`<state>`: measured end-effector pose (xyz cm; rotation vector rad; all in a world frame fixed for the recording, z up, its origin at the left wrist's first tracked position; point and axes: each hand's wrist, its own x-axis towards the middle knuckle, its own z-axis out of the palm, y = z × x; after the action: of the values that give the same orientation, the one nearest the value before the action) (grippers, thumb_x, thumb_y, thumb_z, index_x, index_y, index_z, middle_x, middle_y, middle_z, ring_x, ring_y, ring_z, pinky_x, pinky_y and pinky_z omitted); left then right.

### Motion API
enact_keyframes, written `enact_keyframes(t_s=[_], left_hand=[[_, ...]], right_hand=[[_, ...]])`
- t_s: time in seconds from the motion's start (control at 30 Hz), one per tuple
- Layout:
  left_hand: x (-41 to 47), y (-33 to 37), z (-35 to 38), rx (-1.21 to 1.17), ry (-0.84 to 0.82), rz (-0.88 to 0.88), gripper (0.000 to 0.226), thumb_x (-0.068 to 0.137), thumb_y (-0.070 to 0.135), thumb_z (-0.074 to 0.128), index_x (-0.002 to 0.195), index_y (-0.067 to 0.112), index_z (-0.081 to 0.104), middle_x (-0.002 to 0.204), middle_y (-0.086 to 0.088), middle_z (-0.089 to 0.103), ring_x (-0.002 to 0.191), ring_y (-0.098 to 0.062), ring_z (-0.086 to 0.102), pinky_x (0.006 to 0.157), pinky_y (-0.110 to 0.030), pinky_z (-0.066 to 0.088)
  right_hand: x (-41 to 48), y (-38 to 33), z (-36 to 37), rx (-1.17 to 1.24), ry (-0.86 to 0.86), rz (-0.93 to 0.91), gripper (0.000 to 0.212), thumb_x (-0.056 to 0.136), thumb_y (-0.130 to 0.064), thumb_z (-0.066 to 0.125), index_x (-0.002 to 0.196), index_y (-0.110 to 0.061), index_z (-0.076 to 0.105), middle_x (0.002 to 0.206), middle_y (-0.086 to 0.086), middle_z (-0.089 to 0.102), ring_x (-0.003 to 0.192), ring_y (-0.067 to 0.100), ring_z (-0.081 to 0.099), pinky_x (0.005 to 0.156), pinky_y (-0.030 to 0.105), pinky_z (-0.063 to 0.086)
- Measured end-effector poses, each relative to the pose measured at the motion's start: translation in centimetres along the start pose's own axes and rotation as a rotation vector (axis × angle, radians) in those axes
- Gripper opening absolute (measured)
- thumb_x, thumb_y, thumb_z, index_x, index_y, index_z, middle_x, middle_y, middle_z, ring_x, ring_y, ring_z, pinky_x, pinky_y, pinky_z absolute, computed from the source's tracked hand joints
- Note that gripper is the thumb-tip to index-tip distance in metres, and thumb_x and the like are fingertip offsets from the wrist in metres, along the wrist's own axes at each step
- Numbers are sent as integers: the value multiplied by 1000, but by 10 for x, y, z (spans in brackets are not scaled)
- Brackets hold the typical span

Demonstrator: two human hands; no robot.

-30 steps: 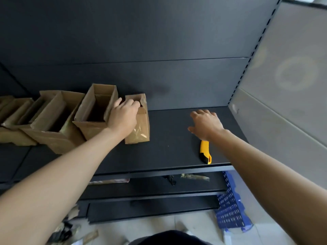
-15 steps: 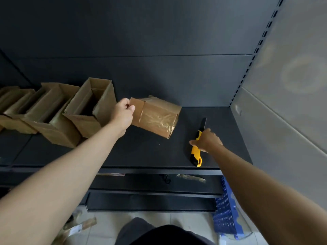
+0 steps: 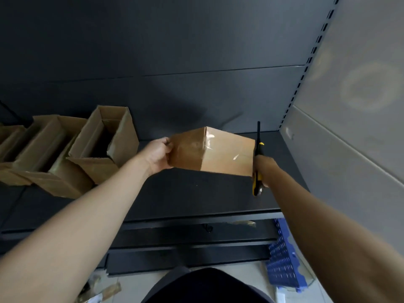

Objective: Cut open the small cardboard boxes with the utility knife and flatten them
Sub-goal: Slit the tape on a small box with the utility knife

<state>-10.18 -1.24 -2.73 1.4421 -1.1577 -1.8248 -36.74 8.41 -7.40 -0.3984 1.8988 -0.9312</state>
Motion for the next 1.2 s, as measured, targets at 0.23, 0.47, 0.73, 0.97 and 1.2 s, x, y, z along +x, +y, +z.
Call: enact_keyframes(t_s=[0.23,0.47,0.73,0.97,1.2], left_hand=[[25,-7,14,107,104,-196,20,98,5,38,101,5,58,94,-16,61,79,-25,59,73,-45,52],[32,1,25,274,278,136,12,96,16,46,99,19,57,112,-9,59,102,-28,58,85,-40,50],[27,12,10,583,-129,256,77,79,39,73,142,23,32,136,1,42,118,-17,47,97,-38,45],[31,8,3,722,-320,379,94,77,34,76,150,23,17,152,12,11,136,-12,23,101,-23,26],[34,6,-3,771,-353,312,118,67,25,85,150,35,2,155,14,3,141,-17,15,110,-35,23]], right_hand=[[-17,-20,-9,358,-333,65,48,76,-62,65,90,-16,72,79,5,69,67,21,66,61,30,54],[-21,-28,10,136,-147,-15,55,68,-54,78,101,-11,65,81,1,60,64,14,54,56,27,45],[-28,-43,38,-160,23,-163,65,78,-66,60,111,-12,43,80,5,53,56,16,47,46,22,37],[-35,-59,39,-476,249,-454,22,98,-34,35,111,-18,43,89,8,52,74,24,50,56,31,34],[-64,-81,33,-902,44,-679,26,99,-42,36,118,-29,49,98,7,61,84,27,58,72,37,48]])
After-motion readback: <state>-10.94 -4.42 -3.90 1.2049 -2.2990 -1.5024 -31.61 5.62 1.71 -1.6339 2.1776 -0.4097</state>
